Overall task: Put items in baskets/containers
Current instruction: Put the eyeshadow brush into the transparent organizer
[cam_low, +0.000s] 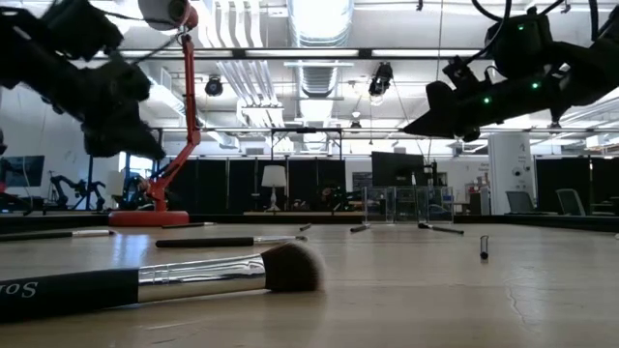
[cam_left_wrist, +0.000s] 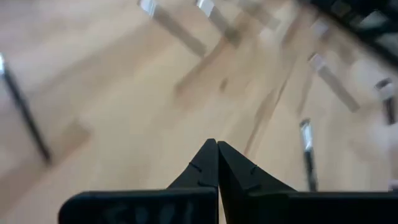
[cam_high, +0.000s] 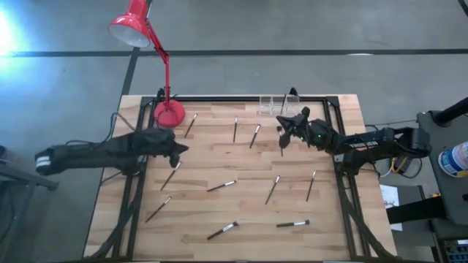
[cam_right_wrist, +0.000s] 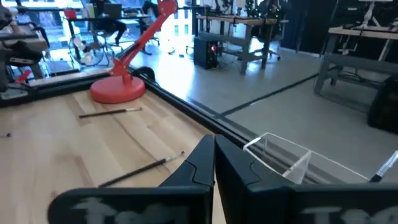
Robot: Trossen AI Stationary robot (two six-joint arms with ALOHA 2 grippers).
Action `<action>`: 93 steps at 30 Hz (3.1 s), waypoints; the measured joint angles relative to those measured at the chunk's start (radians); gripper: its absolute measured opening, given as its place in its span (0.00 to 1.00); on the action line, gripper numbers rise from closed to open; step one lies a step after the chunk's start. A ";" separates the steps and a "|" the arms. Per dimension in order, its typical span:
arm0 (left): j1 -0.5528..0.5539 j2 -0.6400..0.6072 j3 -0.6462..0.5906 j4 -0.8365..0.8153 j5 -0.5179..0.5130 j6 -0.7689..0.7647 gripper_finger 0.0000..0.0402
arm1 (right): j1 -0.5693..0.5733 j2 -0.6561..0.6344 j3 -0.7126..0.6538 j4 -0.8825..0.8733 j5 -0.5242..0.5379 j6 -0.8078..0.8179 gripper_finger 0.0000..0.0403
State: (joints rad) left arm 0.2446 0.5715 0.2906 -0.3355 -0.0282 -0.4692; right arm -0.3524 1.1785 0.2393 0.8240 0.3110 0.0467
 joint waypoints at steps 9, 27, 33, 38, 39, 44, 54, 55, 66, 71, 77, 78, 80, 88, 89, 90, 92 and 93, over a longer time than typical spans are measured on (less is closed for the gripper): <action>-0.139 0.230 0.191 -0.320 -0.079 -0.221 0.05 | 0.037 -0.005 0.000 -0.003 -0.009 -0.002 0.02; -0.209 0.562 0.256 -0.404 -0.095 -0.373 0.34 | 0.072 -0.007 0.000 0.002 -0.004 -0.015 0.02; -0.155 0.564 0.203 -0.356 -0.126 -0.380 0.34 | 0.072 -0.007 0.000 0.002 -0.004 -0.013 0.02; -0.127 0.563 0.152 -0.235 -0.113 -0.351 0.34 | 0.074 -0.007 0.000 0.003 -0.004 -0.013 0.02; -0.122 0.562 0.148 -0.228 -0.108 -0.347 0.34 | 0.074 -0.007 0.000 0.003 -0.004 -0.013 0.02; -0.115 0.569 0.148 -0.237 -0.103 -0.336 0.31 | 0.074 -0.007 0.000 0.003 -0.004 -0.013 0.02; -0.114 0.629 0.147 -0.248 -0.085 -0.274 0.03 | 0.074 -0.007 0.000 0.003 -0.004 -0.013 0.02; -0.114 0.624 0.151 -0.245 -0.084 -0.268 0.02 | 0.074 -0.007 0.000 0.003 -0.004 -0.013 0.02; -0.111 0.440 0.118 0.021 -0.114 -0.291 0.00 | 0.082 -0.006 0.000 -0.001 -0.004 -0.008 0.02; -0.070 0.430 0.018 0.449 -0.103 -0.179 0.00 | 0.082 -0.006 0.034 -0.005 -0.011 -0.059 0.02; -0.036 0.504 -0.047 0.947 -0.075 -0.041 0.00 | 0.082 -0.005 0.109 -0.027 -0.103 -0.111 0.02; -0.034 0.518 -0.047 1.008 -0.072 -0.019 0.00 | 0.082 -0.003 0.120 -0.040 -0.116 -0.100 0.02; -0.028 0.548 -0.038 1.120 -0.064 0.018 0.00 | 0.082 0.009 0.140 -0.063 -0.141 -0.084 0.02; 0.012 0.728 0.099 1.264 0.033 0.107 0.00 | 0.080 0.152 0.208 -0.063 -0.359 0.078 0.02; 0.017 0.757 0.120 1.275 0.051 0.113 0.00 | 0.083 0.184 0.222 -0.059 -0.377 0.100 0.02; 0.023 0.785 0.146 1.288 0.072 0.121 0.00 | 0.087 0.218 0.235 -0.055 -0.392 0.123 0.03; 0.030 0.839 0.186 1.319 0.102 0.134 0.00 | 0.100 0.289 0.264 -0.036 -0.415 0.163 0.05; 0.033 0.863 0.205 1.332 0.114 0.138 0.00 | 0.107 0.325 0.279 -0.022 -0.428 0.181 0.06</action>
State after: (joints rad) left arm 0.2774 1.4350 0.4959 0.9965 0.0855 -0.3316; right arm -0.2456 1.5035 0.5183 0.8022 -0.1167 0.2277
